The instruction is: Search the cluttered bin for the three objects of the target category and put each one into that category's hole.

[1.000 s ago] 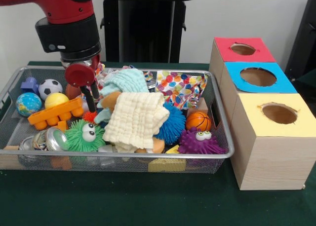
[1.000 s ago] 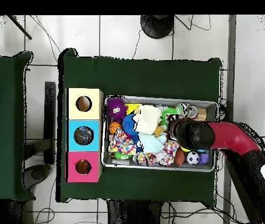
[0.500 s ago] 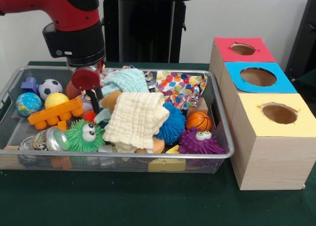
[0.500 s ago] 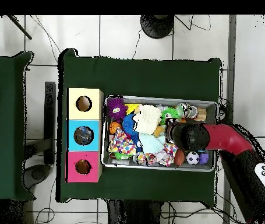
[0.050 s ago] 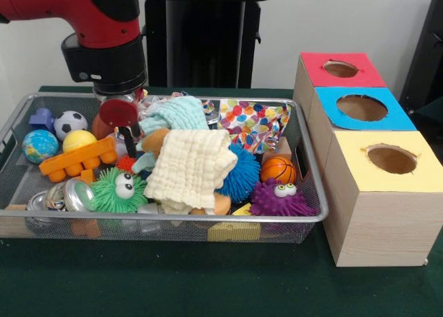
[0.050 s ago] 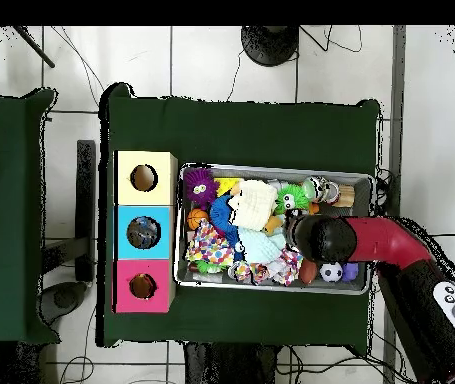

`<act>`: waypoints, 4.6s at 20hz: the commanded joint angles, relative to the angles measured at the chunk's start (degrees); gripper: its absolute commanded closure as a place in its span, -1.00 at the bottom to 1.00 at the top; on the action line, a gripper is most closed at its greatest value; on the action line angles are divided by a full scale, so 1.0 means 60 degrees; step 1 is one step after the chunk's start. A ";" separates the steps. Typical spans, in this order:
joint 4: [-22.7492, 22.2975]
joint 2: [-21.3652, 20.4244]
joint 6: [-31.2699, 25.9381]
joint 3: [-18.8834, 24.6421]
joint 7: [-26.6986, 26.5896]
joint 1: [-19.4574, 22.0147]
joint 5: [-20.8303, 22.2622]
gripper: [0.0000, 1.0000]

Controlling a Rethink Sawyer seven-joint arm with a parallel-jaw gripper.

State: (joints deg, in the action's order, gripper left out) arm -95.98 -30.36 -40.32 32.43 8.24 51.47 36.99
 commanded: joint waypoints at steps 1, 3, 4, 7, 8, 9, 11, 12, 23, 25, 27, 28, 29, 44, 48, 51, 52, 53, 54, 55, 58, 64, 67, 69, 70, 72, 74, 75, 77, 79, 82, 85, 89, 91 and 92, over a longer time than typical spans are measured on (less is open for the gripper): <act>-0.0182 0.0191 -0.1000 -0.0691 0.1011 -0.0141 0.0065 -1.00; -0.0295 0.0249 -0.0832 -0.0593 0.0964 -0.0121 0.0003 -1.00; -0.0363 0.0253 -0.0774 -0.0540 0.0918 -0.0114 -0.0019 -1.00; -0.0640 0.0177 -0.0636 -0.0254 0.0653 -0.0010 -0.0112 -1.00; -0.0718 0.0146 -0.0595 -0.0157 0.0585 0.0015 -0.0147 -1.00; -0.0759 0.0110 -0.0594 -0.0125 0.0607 0.0007 -0.0186 -1.00; -0.0784 0.0127 -0.0486 -0.0077 0.0763 -0.0011 -0.0275 -1.00; -0.0797 0.0123 -0.0414 -0.0004 0.0781 -0.0002 -0.0325 -1.00; -0.0868 -0.0117 0.0109 0.0559 0.1206 -0.0222 -0.1153 -1.00; -0.0840 -0.0133 0.0152 0.0529 0.1303 -0.0264 -0.1247 -1.00; -0.0834 -0.0270 0.0080 0.0511 0.1371 -0.0289 -0.1371 -1.00; -0.0823 -0.0365 0.0021 0.0506 0.1385 -0.0309 -0.1434 -1.00; -0.0798 -0.0465 -0.0056 0.0478 0.1403 -0.0335 -0.1490 -1.00; 0.0216 -0.0876 -0.1097 0.0072 0.0964 -0.0506 -0.1999 -1.00; 0.0222 -0.0988 -0.1009 0.0020 0.1030 -0.0557 -0.2023 -1.00; 0.0427 -0.1073 -0.1226 -0.0082 0.1075 -0.0613 -0.2098 -1.00; 0.0496 -0.1067 -0.1270 -0.0097 0.1072 -0.0630 -0.2116 -1.00; 0.0546 -0.1046 -0.1282 -0.0089 0.1048 -0.0633 -0.2131 -1.00; 0.0561 -0.1052 -0.1281 -0.0084 0.1058 -0.0637 -0.2158 -1.00; 0.0574 -0.1040 -0.1241 -0.0057 0.1022 -0.0626 -0.2168 -1.00; 0.0663 -0.1157 -0.1382 -0.0084 0.1070 -0.0745 -0.2237 -1.00; 0.0849 -0.1853 -0.2133 -0.0153 0.1143 -0.0907 -0.2525 -1.00; 0.0923 -0.1582 -0.1868 -0.0094 0.1040 -0.0850 -0.2463 -1.00; 0.0922 -0.1428 -0.1712 -0.0100 0.1045 -0.0857 -0.2415 -1.00; 0.0908 -0.1367 -0.1640 -0.0108 0.1049 -0.0860 -0.2390 -1.00; 0.0830 -0.1252 -0.1461 -0.0100 0.0960 -0.0831 -0.2304 -1.00; 0.0812 -0.1038 -0.1239 -0.0139 0.0970 -0.0816 -0.2206 -1.00; 0.0819 -0.0914 -0.1115 -0.0143 0.0953 -0.0798 -0.2151 -1.00; 0.0806 -0.0794 -0.1014 -0.0203 0.0943 -0.0776 -0.2053 -1.00; 0.0742 -0.0690 -0.0993 -0.0283 0.0959 -0.0768 -0.1974 -1.00; 0.0521 -0.0835 -0.1146 -0.0301 0.0985 -0.0775 -0.2004 -1.00; 0.0298 -0.1003 -0.1134 -0.0269 0.0958 -0.0764 -0.1990 -1.00; 0.0229 -0.0845 -0.0949 -0.0265 0.0783 -0.0687 -0.1815 -1.00; 0.0272 -0.0785 -0.0944 -0.0321 0.0715 -0.0680 -0.1697 -1.00; 0.0285 -0.0775 -0.0940 -0.0337 0.0690 -0.0677 -0.1660 -1.00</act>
State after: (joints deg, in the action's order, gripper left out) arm -92.84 -37.37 -45.61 31.95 8.24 46.80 23.76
